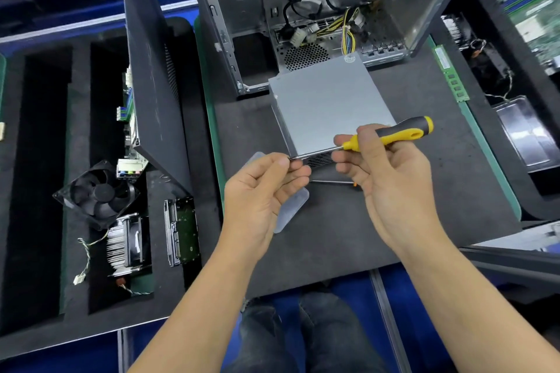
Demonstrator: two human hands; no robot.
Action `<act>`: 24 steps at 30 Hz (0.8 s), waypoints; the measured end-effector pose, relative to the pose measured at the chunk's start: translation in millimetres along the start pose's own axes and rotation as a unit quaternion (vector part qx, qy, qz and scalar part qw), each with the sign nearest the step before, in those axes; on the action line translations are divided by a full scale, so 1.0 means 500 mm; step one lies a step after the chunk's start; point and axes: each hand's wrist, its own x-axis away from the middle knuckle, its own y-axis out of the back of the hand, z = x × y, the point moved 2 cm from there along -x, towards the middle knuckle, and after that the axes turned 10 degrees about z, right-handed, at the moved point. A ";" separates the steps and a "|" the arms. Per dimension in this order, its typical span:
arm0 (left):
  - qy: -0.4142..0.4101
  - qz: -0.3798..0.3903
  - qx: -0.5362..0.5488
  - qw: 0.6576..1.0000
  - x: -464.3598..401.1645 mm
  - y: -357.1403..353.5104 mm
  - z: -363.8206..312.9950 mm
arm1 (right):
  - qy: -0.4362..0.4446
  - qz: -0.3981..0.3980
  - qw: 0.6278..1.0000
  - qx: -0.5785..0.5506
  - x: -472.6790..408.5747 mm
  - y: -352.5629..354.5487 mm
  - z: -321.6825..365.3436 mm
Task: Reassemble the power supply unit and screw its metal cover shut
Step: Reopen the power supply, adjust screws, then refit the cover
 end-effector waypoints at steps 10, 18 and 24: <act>-0.018 -0.012 -0.091 0.996 -0.003 0.008 0.000 | 0.046 -0.025 0.996 0.078 -0.021 0.022 0.032; -0.274 -0.015 -0.591 0.758 -0.027 -0.008 -0.005 | 0.072 -0.004 0.983 0.169 -0.040 0.017 0.032; -0.288 -0.019 -0.597 0.748 -0.044 -0.008 -0.010 | 0.065 0.003 0.977 0.204 -0.043 0.013 0.027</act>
